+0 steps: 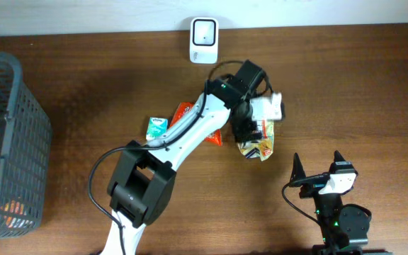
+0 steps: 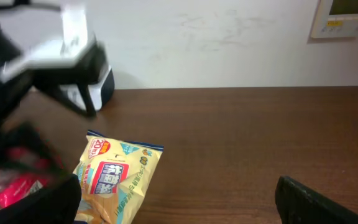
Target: Scan the item barcode
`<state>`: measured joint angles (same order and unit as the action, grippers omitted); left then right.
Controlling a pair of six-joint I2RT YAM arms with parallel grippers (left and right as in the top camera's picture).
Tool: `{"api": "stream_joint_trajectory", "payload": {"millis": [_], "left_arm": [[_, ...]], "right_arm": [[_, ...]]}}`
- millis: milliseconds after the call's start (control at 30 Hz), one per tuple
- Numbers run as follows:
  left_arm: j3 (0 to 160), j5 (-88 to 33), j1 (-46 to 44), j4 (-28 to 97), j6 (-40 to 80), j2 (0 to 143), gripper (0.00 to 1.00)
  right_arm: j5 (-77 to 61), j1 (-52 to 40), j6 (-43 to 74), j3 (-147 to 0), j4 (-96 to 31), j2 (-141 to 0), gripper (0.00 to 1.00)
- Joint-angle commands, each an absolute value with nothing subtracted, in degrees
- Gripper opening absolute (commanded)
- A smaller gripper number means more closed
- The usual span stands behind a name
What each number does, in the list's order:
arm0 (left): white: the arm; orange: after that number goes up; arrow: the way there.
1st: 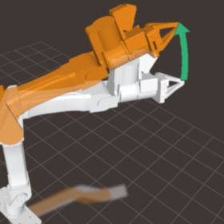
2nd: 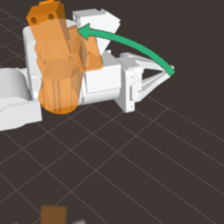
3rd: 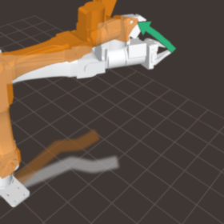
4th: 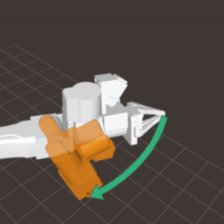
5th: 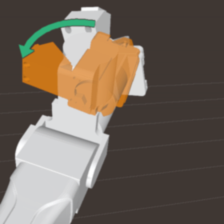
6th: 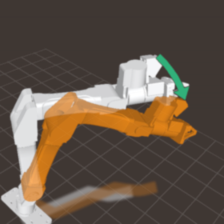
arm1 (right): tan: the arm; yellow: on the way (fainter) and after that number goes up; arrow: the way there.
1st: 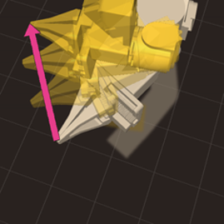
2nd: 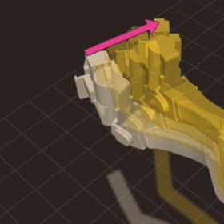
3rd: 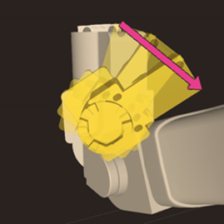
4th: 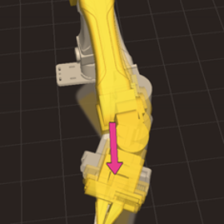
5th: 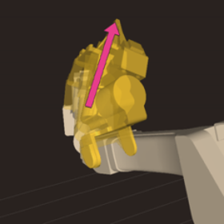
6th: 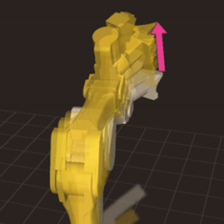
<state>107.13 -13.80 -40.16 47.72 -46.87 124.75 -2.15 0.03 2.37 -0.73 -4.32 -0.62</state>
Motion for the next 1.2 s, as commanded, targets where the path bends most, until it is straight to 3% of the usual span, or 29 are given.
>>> {"api": "stream_joint_trajectory", "payload": {"millis": [0, 300, 467, 633, 933, 1167], "left_arm": [[119.28, 0.10, -36.14, 49.93, -25.06, 118.63, 0.99], [134.76, 2.02, -16.21, 61.56, -10.57, 105.43, 0.99], [134.80, 15.97, 4.54, 68.38, 16.58, 97.32, 0.99], [134.28, 22.50, 22.76, 77.91, 26.48, 96.53, 0.99], [119.35, 21.67, 39.05, 78.81, 27.07, 96.64, 0.99], [96.90, 16.67, 44.14, 72.93, 22.52, 96.64, 0.99]], "right_arm": [[-1.65, 0.40, 2.13, -0.32, -4.49, -0.21, 0.99], [-1.65, 0.40, 2.13, -0.32, -4.49, -0.21, 0.98], [-1.65, 0.40, 2.13, -0.32, -4.49, -0.21, 0.99], [-1.65, 0.40, 2.13, -0.32, -4.49, -0.21, 0.99], [-1.65, 0.40, 2.13, -0.32, -4.49, -0.21, 0.99], [-1.65, 0.40, 2.13, -0.32, -4.49, -0.21, 0.99]]}}
